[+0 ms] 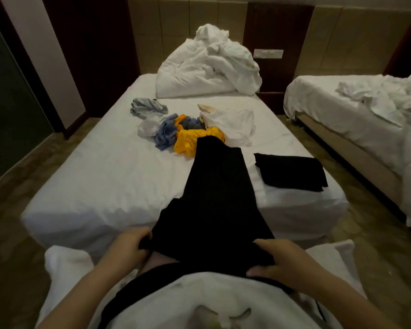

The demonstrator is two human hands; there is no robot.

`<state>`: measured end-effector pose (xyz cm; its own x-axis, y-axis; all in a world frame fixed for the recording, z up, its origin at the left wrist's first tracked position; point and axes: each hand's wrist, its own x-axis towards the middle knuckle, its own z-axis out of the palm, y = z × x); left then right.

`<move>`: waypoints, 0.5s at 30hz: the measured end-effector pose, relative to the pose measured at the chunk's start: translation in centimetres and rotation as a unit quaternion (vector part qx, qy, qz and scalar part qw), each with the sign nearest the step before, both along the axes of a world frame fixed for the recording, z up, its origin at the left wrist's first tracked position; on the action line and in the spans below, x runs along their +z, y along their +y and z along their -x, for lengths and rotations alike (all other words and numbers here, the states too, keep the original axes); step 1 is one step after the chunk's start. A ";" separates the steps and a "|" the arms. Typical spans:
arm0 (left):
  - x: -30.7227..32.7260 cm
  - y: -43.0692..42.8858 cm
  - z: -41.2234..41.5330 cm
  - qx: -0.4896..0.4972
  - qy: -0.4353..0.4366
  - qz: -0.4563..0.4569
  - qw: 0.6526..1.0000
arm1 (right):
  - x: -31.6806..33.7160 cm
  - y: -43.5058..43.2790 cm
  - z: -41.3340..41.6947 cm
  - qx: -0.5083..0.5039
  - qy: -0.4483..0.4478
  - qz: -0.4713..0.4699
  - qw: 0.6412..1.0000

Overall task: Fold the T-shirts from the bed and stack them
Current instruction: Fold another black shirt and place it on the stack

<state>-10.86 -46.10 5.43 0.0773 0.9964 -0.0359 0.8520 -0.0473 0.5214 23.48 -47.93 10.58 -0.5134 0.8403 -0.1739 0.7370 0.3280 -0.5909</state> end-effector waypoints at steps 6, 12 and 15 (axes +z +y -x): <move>-0.5 0.7 1.5 0.073 0.012 -0.099 0.992 | -0.9 -0.1 -0.1 -0.084 0.034 -0.365 0.926; -0.5 0.1 0.0 0.102 -0.089 -0.077 0.988 | -0.9 -2.0 -0.8 0.002 -0.104 -0.266 0.958; -0.9 -0.3 0.2 0.124 -0.172 -0.032 0.977 | -0.1 -2.9 -1.4 -0.010 -0.123 -0.146 0.982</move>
<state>-11.11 -46.35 4.57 -0.1695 0.9854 0.0134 0.6169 0.0954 0.7812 24.83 -50.82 10.44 -0.4689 0.8823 -0.0409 0.8536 0.4408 -0.2775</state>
